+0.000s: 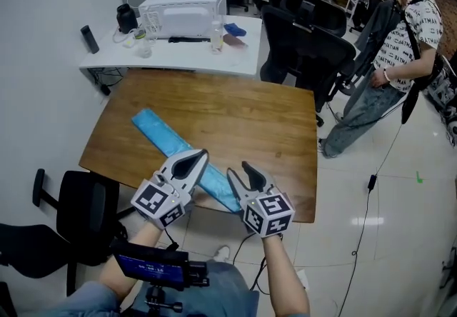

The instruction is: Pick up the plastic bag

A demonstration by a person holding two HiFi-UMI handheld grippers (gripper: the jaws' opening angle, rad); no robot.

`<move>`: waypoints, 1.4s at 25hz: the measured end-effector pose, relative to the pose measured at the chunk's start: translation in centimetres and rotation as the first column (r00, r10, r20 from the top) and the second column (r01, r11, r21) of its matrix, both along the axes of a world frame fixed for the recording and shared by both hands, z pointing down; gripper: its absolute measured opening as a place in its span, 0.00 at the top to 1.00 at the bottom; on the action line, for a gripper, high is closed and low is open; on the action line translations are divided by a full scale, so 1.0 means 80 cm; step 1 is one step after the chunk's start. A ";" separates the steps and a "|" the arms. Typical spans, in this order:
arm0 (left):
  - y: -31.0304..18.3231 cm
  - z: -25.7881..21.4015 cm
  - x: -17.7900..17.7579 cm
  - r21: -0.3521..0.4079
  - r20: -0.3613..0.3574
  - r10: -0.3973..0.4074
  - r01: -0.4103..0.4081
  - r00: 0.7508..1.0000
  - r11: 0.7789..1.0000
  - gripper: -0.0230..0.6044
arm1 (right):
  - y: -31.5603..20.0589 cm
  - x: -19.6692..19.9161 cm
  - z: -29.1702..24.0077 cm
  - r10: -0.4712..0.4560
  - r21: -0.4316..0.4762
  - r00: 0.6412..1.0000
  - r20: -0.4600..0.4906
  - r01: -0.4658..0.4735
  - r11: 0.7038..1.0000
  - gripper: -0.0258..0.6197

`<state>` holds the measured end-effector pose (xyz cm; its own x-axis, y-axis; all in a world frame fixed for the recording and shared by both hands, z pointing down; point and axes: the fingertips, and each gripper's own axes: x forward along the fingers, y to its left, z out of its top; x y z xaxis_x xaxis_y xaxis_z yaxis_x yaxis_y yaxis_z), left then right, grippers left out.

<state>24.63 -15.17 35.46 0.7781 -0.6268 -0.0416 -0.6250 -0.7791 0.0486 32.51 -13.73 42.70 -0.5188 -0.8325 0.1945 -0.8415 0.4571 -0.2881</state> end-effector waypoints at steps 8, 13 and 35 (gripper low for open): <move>-0.003 0.019 -0.019 -0.037 0.044 -0.012 0.014 0.999 0.999 0.95 | 0.007 -0.031 0.008 -0.051 0.000 0.999 0.001 0.051 0.999 0.76; -0.016 0.037 -0.043 -0.065 0.066 -0.011 0.016 0.998 0.998 0.95 | 0.008 -0.050 0.020 -0.036 -0.020 0.999 -0.014 0.035 0.999 0.89; -0.135 0.170 -0.160 -0.258 0.318 0.211 -0.130 0.924 0.958 0.95 | -0.014 -0.095 0.121 0.242 -0.235 0.961 -0.132 -0.268 0.934 0.96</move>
